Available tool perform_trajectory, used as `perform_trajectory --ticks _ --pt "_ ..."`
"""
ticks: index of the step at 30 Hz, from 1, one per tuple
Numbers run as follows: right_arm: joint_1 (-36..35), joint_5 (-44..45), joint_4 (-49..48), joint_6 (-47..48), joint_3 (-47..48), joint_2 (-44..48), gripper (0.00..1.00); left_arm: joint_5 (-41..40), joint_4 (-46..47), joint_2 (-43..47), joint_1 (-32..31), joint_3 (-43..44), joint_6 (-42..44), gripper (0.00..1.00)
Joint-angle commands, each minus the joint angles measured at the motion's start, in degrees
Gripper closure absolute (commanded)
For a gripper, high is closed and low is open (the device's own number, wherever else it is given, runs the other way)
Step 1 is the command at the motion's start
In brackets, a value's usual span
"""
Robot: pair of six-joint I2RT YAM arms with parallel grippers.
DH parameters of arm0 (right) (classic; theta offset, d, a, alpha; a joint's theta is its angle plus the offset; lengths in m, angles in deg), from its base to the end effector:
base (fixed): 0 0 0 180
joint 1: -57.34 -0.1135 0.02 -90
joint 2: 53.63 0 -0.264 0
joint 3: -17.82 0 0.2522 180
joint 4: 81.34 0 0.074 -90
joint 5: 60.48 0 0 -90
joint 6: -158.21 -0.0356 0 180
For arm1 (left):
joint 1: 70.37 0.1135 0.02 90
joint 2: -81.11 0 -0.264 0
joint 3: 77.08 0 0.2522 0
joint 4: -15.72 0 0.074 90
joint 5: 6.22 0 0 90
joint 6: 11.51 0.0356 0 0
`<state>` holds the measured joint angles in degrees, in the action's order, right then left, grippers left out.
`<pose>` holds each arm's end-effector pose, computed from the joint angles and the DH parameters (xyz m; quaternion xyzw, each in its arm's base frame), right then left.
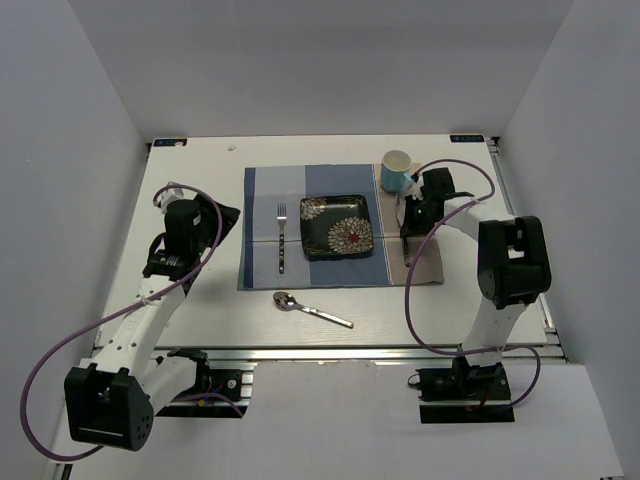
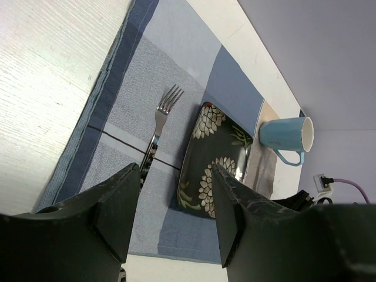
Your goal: Set the dinner table for one person
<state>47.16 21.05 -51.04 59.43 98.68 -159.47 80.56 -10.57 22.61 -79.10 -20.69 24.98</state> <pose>0.3759 0.0728 0.1712 -0.0337 0.9515 0.1185 0.2819 0.2281 -0.0330 0.2772 -0.3404 0.7884 -0.2439 0.4507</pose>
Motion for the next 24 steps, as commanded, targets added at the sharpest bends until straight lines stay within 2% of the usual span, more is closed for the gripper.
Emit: perform_trajectory --ticks 1,4,11,14,15,16,17,18,19,20,22,24 --pt "-0.55 1.70 -0.36 1.22 2.52 0.11 0.81 -1.08 -0.82 1.63 0.29 -0.36 -0.10 0.38" --pt "-0.55 1.18 -0.19 1.66 2.52 0.55 0.70 -1.26 -0.82 2.07 0.29 -0.62 -0.18 0.39" --pt "-0.72 1.18 2.71 4.46 2.70 6.95 0.69 -2.05 -1.61 2.69 0.30 1.40 1.39 0.38" --pt "-1.25 -4.60 3.51 9.11 0.94 11.77 0.71 -2.84 -2.23 3.04 0.29 3.15 2.88 0.38" --pt "-1.51 -12.11 3.16 12.52 0.15 13.19 0.72 -2.93 -2.14 3.13 0.29 3.42 3.15 0.39" --pt "-1.95 -17.06 3.15 19.95 -1.85 14.77 0.73 -3.02 -1.97 3.22 0.29 3.77 3.68 0.41" --pt "-2.91 -23.02 3.76 24.81 -2.74 17.22 0.74 -3.02 -1.88 3.30 0.29 4.04 3.94 0.44" --pt "-3.79 -32.39 9.60 30.43 -2.67 18.03 0.76 -2.84 -1.36 3.39 0.38 4.21 4.21 0.49" --pt "-5.11 -35.18 12.18 35.44 -2.58 18.65 0.81 -2.75 -1.09 3.39 0.30 4.30 4.30 0.67" --pt "-8.69 -36.69 14.47 42.54 -2.49 19.35 0.83 -2.58 -1.00 3.57 0.29 4.48 4.56 0.76" --pt "-13.18 -34.87 17.12 45.33 -3.10 19.62 0.91 -1.96 -0.82 3.66 0.30 4.57 4.82 0.92" --pt "-19.16 -32.77 16.61 45.87 -4.15 20.32 0.90 -1.52 -1.09 4.09 0.38 4.83 5.09 0.93"
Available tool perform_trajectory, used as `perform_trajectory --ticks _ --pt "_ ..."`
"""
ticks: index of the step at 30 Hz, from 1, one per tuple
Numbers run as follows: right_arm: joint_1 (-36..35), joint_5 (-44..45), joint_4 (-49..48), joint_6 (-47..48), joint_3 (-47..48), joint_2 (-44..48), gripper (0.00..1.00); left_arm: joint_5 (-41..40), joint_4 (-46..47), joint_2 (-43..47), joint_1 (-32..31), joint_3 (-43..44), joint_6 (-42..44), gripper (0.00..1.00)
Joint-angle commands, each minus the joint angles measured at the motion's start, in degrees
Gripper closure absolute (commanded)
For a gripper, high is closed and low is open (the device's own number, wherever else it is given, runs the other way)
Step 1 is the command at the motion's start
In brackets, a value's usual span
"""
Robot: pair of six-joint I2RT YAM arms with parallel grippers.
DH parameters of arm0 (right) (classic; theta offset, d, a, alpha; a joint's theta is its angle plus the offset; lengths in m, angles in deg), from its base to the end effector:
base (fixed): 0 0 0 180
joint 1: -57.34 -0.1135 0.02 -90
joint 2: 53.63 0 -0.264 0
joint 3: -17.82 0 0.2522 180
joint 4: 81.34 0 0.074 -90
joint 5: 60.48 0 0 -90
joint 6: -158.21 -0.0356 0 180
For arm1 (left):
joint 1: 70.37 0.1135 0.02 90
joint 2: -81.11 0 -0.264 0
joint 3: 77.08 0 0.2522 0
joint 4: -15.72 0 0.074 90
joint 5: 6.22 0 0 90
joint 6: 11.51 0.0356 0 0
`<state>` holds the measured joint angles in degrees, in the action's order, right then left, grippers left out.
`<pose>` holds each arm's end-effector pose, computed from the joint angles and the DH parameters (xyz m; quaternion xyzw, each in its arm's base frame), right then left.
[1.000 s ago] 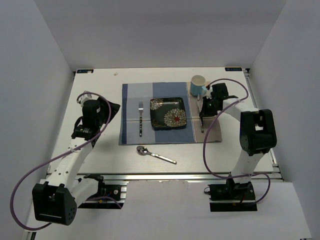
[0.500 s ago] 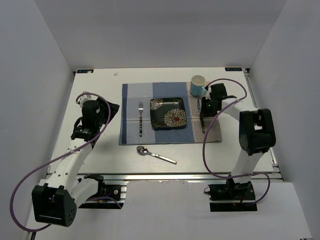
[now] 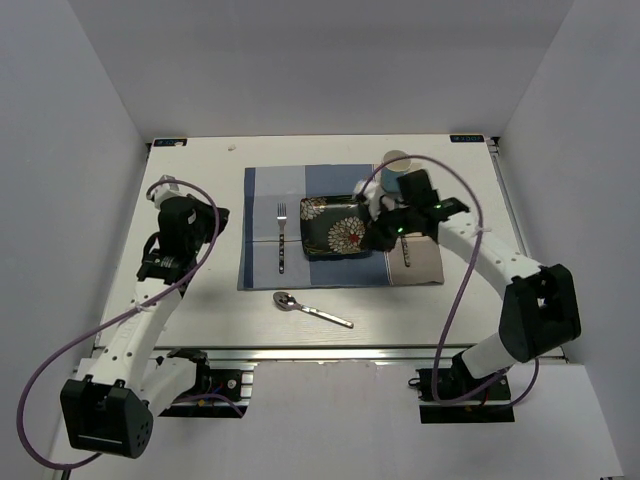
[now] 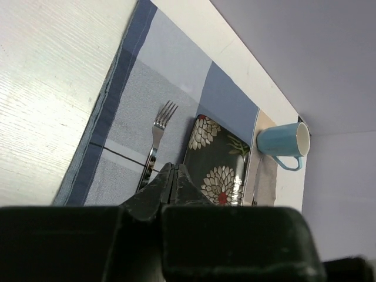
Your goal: Set the dinner table for one person
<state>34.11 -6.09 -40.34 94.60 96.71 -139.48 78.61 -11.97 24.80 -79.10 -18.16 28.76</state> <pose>0.2860 0.1453 0.2698 -0.4725 0.7607 0.2759 0.3493 0.2225 -0.0309 0.2982 -0.3179 0.7811 -0.2286 0.4865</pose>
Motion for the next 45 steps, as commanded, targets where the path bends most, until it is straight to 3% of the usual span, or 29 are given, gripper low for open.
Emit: perform_trajectory --ticks 1,3,4,7,10,16,26,29,38,41,44,45 --pt "-7.96 -4.82 4.67 10.00 -2.80 0.59 0.84 0.68 0.14 2.08 0.47 2.29 1.48 0.92" --pt "-13.67 -1.41 1.33 8.42 -4.56 1.03 0.71 0.69 -1.00 3.05 0.38 2.56 1.57 0.77" --pt "-17.00 -0.52 -0.33 7.89 -4.91 0.51 0.63 0.43 -1.44 3.31 0.47 2.64 1.66 0.62" --pt "-21.59 3.87 -2.72 3.85 -4.66 -1.34 0.58 -0.36 -3.38 5.16 0.47 2.56 1.66 0.53" --pt "-28.52 10.64 -3.34 -0.63 -1.94 -7.21 0.55 -0.72 -5.22 7.17 0.47 2.47 1.49 0.51" --pt "-34.86 19.78 -4.04 -4.24 1.58 -13.98 0.48 -1.33 -9.26 10.60 0.38 2.12 0.96 0.50" --pt "-36.89 26.91 -4.48 -7.67 4.31 -21.29 0.50 -2.56 -12.70 14.74 0.47 1.77 0.60 0.50" --pt "-37.60 27.79 -4.48 -8.28 5.19 -23.05 0.54 -2.65 -13.22 15.09 0.47 1.77 0.60 0.50" --pt "-39.00 31.48 -4.48 -7.32 1.86 -23.06 0.75 -3.44 -13.40 15.88 0.47 1.59 0.43 0.50" --pt "-39.09 31.05 -4.22 -6.27 0.36 -22.00 0.83 -3.36 -12.87 15.88 0.47 1.15 0.08 0.50" --pt "-39.09 28.43 -4.31 -4.69 -1.49 -19.55 1.00 -3.36 -12.35 15.53 0.38 0.98 -0.01 0.50" --pt "-39.00 27.54 -4.31 -4.25 -2.10 -17.88 1.00 -3.27 -12.17 15.45 0.47 0.98 0.08 0.50"
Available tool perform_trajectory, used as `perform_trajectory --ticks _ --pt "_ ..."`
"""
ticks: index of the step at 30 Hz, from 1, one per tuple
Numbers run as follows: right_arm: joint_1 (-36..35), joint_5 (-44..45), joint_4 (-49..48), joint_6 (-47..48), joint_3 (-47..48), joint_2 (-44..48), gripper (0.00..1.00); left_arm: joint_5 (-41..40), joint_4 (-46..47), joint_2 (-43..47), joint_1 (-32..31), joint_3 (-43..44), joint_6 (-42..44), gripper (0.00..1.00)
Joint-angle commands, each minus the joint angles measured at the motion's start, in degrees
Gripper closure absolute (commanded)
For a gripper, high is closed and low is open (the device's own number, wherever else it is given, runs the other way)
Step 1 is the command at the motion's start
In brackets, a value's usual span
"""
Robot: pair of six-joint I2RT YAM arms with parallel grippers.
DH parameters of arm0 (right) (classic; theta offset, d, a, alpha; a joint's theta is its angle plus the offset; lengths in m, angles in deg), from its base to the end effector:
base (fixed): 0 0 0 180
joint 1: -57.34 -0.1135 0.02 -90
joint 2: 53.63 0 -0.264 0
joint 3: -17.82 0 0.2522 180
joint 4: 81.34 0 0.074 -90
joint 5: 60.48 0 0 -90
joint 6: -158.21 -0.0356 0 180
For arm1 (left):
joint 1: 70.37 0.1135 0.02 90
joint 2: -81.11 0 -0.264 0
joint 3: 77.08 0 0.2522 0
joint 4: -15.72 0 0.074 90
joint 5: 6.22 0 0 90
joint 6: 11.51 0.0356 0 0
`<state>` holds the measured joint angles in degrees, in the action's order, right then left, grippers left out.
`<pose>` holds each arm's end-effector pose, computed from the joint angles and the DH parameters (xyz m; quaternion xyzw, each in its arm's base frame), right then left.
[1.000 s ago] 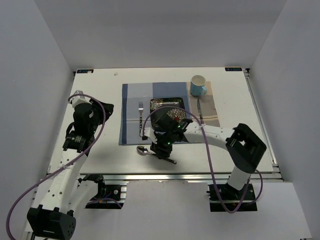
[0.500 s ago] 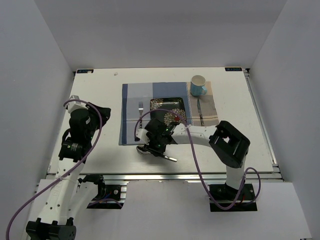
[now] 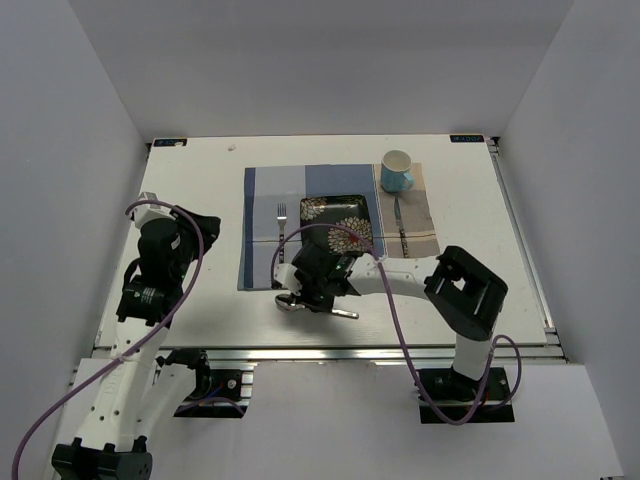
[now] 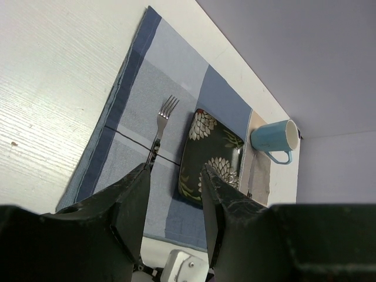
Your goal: Set the dinner table for one person
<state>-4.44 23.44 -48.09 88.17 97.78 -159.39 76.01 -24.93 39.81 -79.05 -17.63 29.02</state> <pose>0.1740 0.3322 0.1640 -0.6404 0.7185 0.1428 0.2307 0.1611 -0.0197 0.3245 -0.3244 0.7644 -0.2201 0.5118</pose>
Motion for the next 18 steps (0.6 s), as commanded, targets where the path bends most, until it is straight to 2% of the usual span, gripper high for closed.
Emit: perform_trajectory --ticks 1,7,11,14,18 --pt "-0.45 -2.87 3.11 2.88 -3.44 3.00 1.00 -0.58 1.23 0.26 0.43 0.45 -0.10 0.50" --pt "0.87 -10.69 0.39 3.24 -4.58 12.14 1.00 0.91 3.42 -1.68 0.43 0.27 -0.01 0.50" --pt "3.76 -10.44 -2.60 -0.17 -5.37 18.55 1.00 1.35 4.22 -2.82 0.43 0.27 0.17 0.50" --pt "10.08 -9.47 -4.62 -3.34 -5.37 20.84 1.00 1.79 5.01 -3.70 0.43 0.27 0.17 0.50" --pt "22.36 -4.91 -6.47 -7.65 -5.28 21.29 1.00 2.23 6.33 -4.40 0.43 -0.34 -0.27 0.50"
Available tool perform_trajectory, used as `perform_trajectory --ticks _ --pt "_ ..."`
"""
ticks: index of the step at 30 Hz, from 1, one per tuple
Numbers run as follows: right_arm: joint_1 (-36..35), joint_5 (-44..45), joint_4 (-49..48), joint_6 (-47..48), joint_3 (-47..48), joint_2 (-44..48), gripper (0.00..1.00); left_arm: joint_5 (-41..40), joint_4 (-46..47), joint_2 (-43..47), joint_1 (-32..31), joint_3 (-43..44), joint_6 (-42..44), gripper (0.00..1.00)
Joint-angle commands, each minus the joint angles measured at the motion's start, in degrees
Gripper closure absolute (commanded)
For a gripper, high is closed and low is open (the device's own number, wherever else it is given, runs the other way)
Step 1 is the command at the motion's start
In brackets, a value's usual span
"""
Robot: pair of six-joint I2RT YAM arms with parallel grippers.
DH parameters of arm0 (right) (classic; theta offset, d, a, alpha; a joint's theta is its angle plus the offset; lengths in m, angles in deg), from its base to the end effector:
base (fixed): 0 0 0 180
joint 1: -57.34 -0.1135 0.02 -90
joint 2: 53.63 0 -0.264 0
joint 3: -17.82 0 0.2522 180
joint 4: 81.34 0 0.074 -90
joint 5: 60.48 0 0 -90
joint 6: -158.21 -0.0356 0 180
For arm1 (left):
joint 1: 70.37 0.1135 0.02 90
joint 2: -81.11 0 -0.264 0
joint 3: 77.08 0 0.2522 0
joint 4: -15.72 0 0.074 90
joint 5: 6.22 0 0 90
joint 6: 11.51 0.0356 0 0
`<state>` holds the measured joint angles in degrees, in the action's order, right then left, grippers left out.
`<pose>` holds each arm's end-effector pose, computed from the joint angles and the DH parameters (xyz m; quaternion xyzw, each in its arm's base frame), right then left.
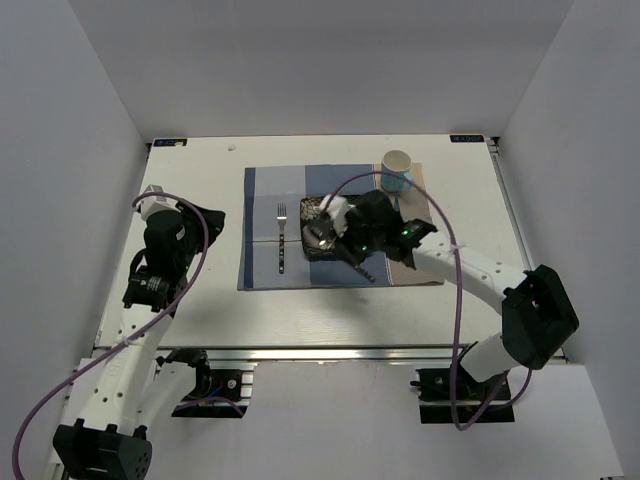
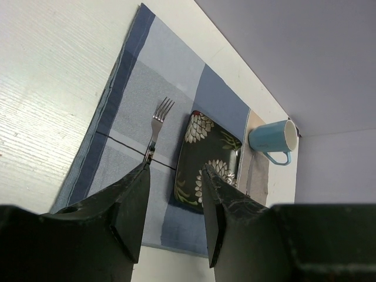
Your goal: Set the dinner table for one person
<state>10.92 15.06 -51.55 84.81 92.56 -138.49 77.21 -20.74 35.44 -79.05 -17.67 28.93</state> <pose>0.2196 0.2436 0.2625 -0.5152 0.7384 0.2182 0.3765 0.1799 -0.0233 0.3200 -0.3200 0.7677 -0.2275 0.5064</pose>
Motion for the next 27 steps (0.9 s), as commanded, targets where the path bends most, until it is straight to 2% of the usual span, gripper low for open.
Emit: perform_trajectory --ticks 1,8,11,20,27 --pt "8.95 5.04 -3.46 -4.64 -0.24 0.31 1.00 1.20 2.65 -0.38 0.43 -0.47 -0.36 0.50" --pt "25.64 6.29 -2.94 -11.23 1.34 -3.90 1.00 2.26 4.50 -2.75 0.43 -1.00 -0.54 0.50" --pt "29.26 5.32 -3.02 -12.99 1.17 -5.31 1.00 2.61 5.03 -3.90 0.34 -0.56 -0.36 0.50" --pt "35.59 3.47 -2.94 -15.98 3.63 -11.90 1.00 3.32 5.65 -5.22 0.43 -1.17 -0.54 0.50" --pt "37.45 2.94 -2.32 -17.55 7.93 -17.44 1.00 3.40 5.21 -5.31 0.43 -1.35 -0.71 0.48"
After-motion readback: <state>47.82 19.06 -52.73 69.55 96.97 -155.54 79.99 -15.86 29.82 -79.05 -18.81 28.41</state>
